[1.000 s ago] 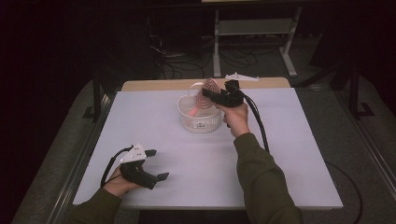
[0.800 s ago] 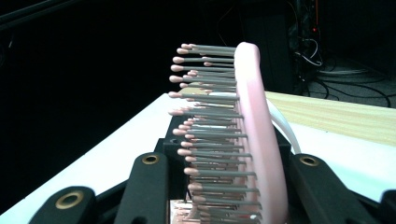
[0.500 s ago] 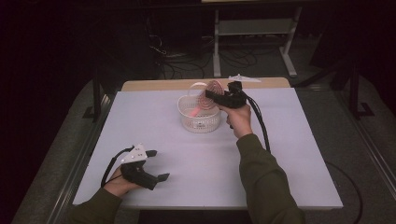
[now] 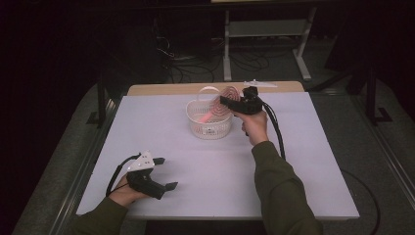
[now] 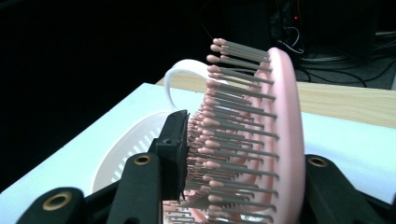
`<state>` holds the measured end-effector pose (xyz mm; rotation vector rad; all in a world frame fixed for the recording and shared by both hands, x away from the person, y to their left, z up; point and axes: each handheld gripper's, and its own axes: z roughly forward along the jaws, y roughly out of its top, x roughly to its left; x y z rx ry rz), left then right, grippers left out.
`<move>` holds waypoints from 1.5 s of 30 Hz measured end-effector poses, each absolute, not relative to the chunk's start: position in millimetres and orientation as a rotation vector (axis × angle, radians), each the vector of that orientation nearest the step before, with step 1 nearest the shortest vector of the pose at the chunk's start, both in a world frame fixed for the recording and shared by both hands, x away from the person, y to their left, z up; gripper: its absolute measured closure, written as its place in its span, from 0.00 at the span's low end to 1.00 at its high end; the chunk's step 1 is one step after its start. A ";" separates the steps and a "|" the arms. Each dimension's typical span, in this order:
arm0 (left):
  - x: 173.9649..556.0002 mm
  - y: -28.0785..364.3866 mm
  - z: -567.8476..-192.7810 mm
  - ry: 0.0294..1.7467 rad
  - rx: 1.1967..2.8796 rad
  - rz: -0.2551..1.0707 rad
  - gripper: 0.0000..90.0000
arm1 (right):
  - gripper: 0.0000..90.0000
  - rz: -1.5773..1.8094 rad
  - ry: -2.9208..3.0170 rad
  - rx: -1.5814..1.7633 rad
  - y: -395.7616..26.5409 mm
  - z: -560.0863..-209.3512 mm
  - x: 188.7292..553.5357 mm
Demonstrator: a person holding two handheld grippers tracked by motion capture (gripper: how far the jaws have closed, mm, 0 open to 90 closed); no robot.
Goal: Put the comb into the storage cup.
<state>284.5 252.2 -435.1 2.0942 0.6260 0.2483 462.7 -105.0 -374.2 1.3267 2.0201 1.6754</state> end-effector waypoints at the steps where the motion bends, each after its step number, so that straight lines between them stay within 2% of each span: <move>1: 284.6 252.2 -435.1 0.625 2.095 0.248 0.00 | 0.63 1.670 2.018 1.330 -105.3 -374.6 462.8; 16: 284.0 251.2 -435.5 0.626 2.098 0.242 0.00 | 0.58 1.618 2.013 1.321 -107.4 -377.2 463.3; 21: 284.3 251.1 -435.7 0.625 2.100 0.242 0.00 | 0.50 1.587 2.014 1.338 -108.5 -377.6 463.4; 30: 284.6 251.4 -435.5 0.630 2.102 0.245 0.00 | 0.40 1.558 2.025 1.356 -113.4 -379.2 463.4; 37: 284.9 250.0 -434.5 0.630 2.100 0.249 0.00 | 0.23 1.518 2.036 1.373 -116.1 -376.1 460.3; 45: 284.4 247.9 -435.3 0.627 2.108 0.250 0.00 | 0.15 1.481 2.060 1.317 -120.5 -368.0 452.9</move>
